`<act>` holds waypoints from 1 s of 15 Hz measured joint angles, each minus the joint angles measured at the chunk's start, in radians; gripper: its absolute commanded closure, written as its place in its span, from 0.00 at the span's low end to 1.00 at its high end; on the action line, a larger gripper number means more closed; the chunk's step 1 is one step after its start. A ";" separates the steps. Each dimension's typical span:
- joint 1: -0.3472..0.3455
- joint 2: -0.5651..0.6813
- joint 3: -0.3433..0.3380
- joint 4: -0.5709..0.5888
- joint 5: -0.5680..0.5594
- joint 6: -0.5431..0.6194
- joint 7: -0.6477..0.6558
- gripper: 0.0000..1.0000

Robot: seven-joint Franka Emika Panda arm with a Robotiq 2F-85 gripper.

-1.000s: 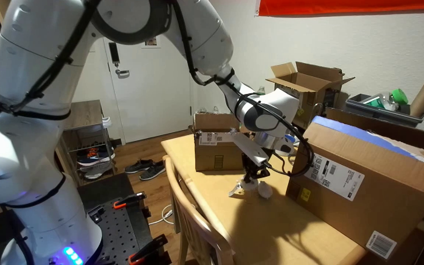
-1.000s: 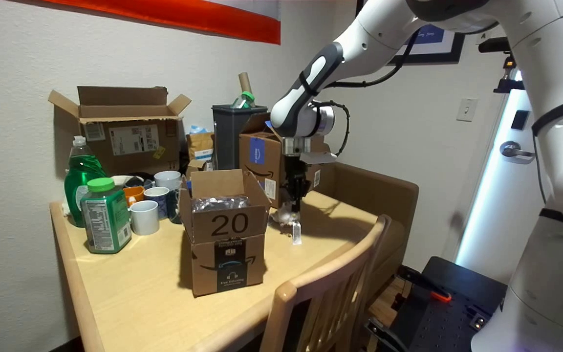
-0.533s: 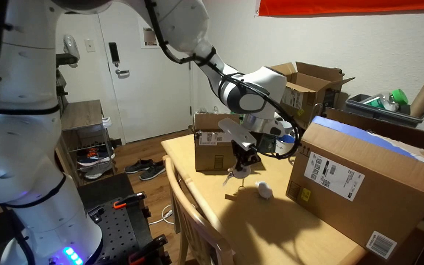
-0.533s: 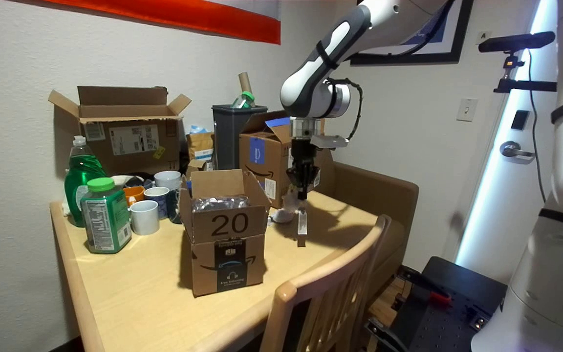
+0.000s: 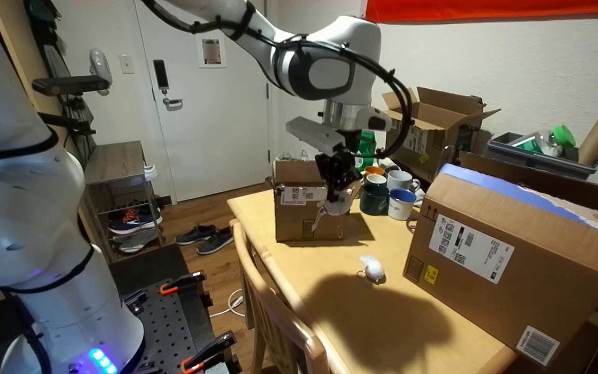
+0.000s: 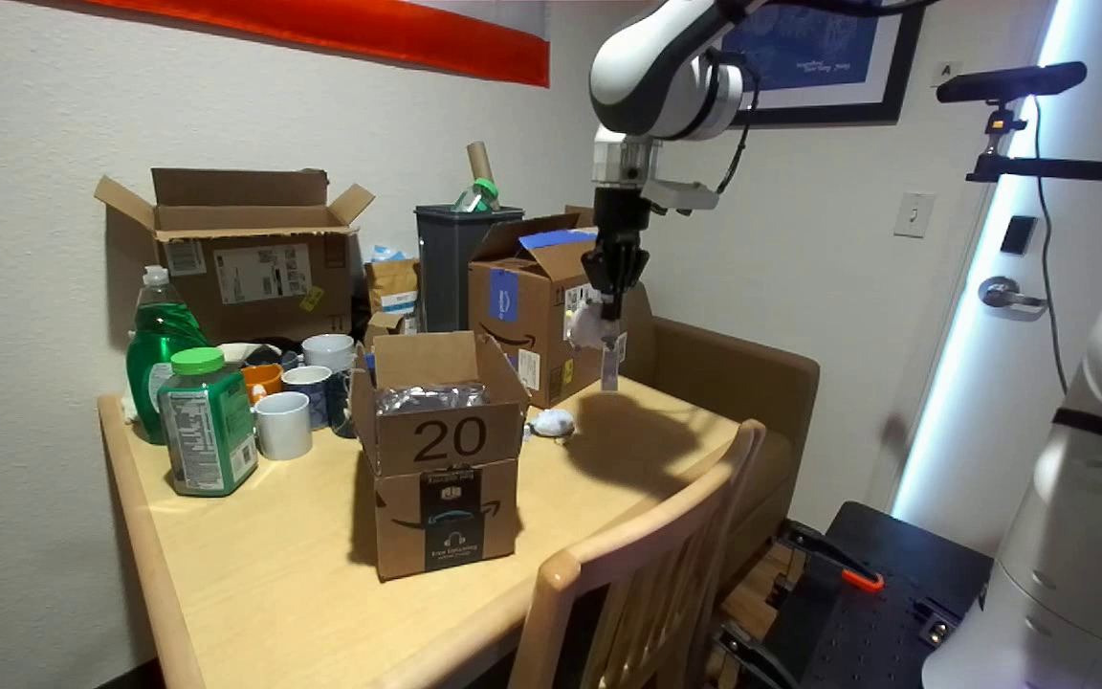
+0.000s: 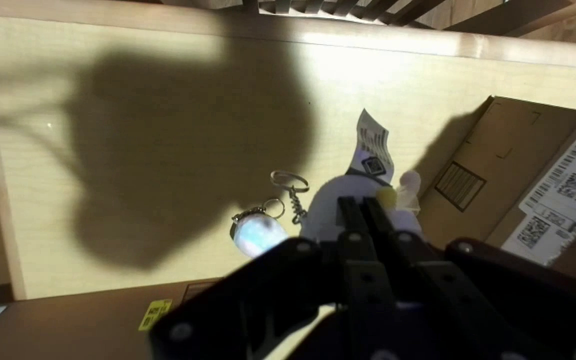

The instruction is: Pick one plush toy from the table and put it in the small box

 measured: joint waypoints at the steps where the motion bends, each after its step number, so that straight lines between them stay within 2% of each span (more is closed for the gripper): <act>1: 0.008 -0.034 0.000 0.004 -0.010 -0.025 0.014 0.99; 6: 0.048 -0.114 0.002 0.083 -0.020 -0.144 0.041 0.99; 11: 0.091 -0.083 0.014 0.212 -0.020 -0.222 0.044 0.99; 15: 0.119 -0.013 0.032 0.325 -0.020 -0.263 0.054 0.99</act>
